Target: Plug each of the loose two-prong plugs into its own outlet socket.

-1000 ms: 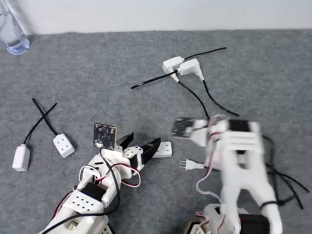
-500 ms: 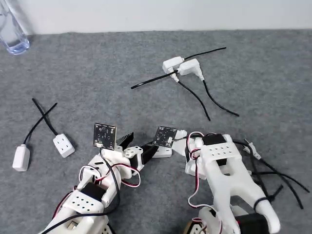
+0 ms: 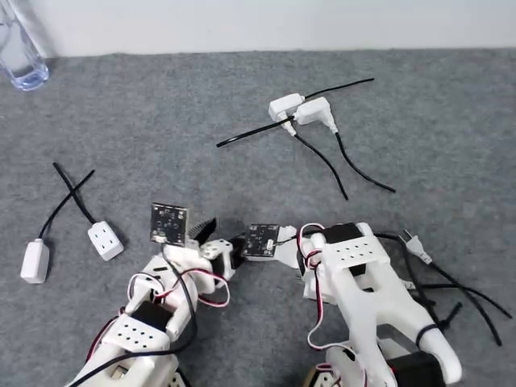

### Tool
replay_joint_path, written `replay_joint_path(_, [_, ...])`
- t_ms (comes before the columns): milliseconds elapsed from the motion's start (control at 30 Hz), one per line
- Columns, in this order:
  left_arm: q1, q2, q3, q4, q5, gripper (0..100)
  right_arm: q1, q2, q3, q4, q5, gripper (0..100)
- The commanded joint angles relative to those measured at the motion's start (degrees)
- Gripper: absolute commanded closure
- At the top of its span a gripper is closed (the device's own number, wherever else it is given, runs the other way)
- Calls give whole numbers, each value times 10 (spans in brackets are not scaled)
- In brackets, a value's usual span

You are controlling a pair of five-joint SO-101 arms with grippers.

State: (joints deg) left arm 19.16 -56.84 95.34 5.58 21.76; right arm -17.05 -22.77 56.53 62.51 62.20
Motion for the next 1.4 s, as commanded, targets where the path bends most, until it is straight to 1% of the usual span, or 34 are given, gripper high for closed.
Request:
replay_joint_path(0, [-32,-4,-6,-10,1,701,-2,-7,-22,-22,13,775])
replay_joint_path(167, [-35,-3,4,-32,-3,701,-2,-7,-3,-49,17,775])
replay_joint_path(200, [-38,-4,4,-32,-17,701,-2,-7,4,-56,21,775])
replay_joint_path(267, [-67,1,4,-29,-51,701,-2,-7,17,-66,39,775])
replay_joint_path(333, [-98,1,4,-29,-63,701,-2,-7,22,-76,40,775])
replay_joint_path(433, [-132,1,3,-32,-62,701,-1,-7,24,-79,43,776])
replay_joint_path(600, [-137,1,3,-29,-62,701,-2,-7,24,-81,44,776])
replay_joint_path(700, [-163,-4,0,-28,-64,701,0,-5,25,-94,44,776])
replay_joint_path(867, [-175,-4,0,-29,-65,700,7,47,21,-121,52,776])
replay_joint_path(1067, [-175,-4,0,-31,-65,700,8,104,-36,-86,53,777])
replay_joint_path(1167, [-175,-4,0,-32,-65,700,10,126,-65,-63,57,797])
replay_joint_path(1267, [-175,-4,0,-32,-65,700,18,153,-90,-34,80,790])
replay_joint_path(1367, [-175,-4,0,-32,-65,700,26,182,-127,-4,84,777])
